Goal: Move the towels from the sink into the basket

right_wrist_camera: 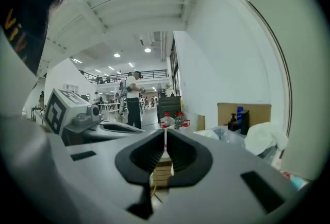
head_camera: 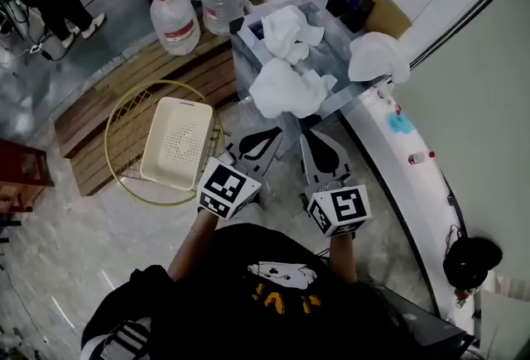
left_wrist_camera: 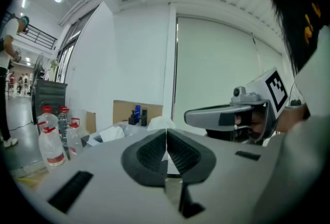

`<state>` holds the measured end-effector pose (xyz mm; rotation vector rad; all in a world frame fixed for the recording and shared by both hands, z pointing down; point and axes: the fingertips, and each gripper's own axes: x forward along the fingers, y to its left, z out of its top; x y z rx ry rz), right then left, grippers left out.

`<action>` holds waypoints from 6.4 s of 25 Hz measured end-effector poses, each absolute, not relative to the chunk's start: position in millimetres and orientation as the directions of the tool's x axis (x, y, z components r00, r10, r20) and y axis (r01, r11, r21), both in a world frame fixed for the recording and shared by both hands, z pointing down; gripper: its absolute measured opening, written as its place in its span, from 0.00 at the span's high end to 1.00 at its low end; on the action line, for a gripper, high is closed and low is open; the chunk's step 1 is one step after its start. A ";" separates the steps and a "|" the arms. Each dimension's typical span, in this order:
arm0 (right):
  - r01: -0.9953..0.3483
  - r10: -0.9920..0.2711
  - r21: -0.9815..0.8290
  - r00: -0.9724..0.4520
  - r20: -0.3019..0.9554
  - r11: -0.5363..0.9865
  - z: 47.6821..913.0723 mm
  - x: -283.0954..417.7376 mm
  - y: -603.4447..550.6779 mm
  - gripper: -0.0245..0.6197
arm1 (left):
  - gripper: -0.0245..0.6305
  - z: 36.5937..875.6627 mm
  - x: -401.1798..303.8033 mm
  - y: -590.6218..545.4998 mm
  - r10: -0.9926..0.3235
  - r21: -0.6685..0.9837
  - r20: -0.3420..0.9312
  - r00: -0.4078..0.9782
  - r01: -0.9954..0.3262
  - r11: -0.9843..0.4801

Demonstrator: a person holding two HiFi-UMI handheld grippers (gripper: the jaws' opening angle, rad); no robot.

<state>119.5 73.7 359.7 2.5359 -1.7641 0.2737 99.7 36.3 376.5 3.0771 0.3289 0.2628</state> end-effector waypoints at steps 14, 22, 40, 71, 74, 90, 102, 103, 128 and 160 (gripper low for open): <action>-0.934 -0.902 0.017 0.350 0.253 -0.358 378.8 182.2 14.2 0.95 | 0.95 389.3 159.0 -31.3 0.191 0.100 0.173 0.966 0.176 -0.979; -0.952 -0.920 -0.018 0.289 0.264 -0.305 397.7 257.1 -18.3 0.95 | 0.95 396.5 200.9 -68.6 0.060 0.092 0.190 0.980 0.043 -0.995; -0.976 -0.826 0.186 0.009 0.563 0.116 535.7 470.6 -139.1 0.46 | 0.95 403.4 278.2 -112.9 -0.263 0.077 0.279 0.924 -0.294 -0.953; -0.995 -0.774 -0.098 -0.071 0.629 0.012 557.1 501.1 -211.5 0.81 | 0.95 404.6 204.1 -153.6 -0.491 0.126 0.275 0.826 -0.538 -0.834; -0.991 -0.834 -0.130 -0.036 0.551 -0.042 498.5 496.5 -207.0 0.81 | 0.95 396.3 192.3 -156.6 -0.472 0.147 0.249 0.846 -0.514 -0.845; -0.993 -0.994 -0.092 -0.084 0.064 0.078 191.6 369.4 -257.7 0.83 | 0.95 365.3 115.7 -178.1 -0.495 0.141 0.141 0.857 -0.512 -0.847; -0.865 -0.887 -0.200 -0.458 -0.061 0.461 155.3 137.6 -335.3 0.83 | 0.95 382.9 -24.1 -197.9 -0.690 0.167 0.151 0.707 -0.707 -0.688; -0.847 -0.871 -0.207 -0.487 -0.063 0.489 158.4 119.9 -339.3 0.83 | 0.95 385.4 -36.9 -199.7 -0.708 0.170 0.156 0.689 -0.725 -0.668; -0.773 -0.462 -0.217 -0.551 0.695 0.595 642.7 -85.0 -383.9 0.82 | 0.95 508.1 -184.3 -235.7 -0.815 0.226 0.332 0.475 -0.879 -0.421; -0.831 -0.675 -0.313 -0.556 0.484 0.460 517.6 36.5 -236.4 0.49 | 0.95 485.2 -78.1 -214.3 -0.645 0.247 0.324 0.692 -0.720 -0.649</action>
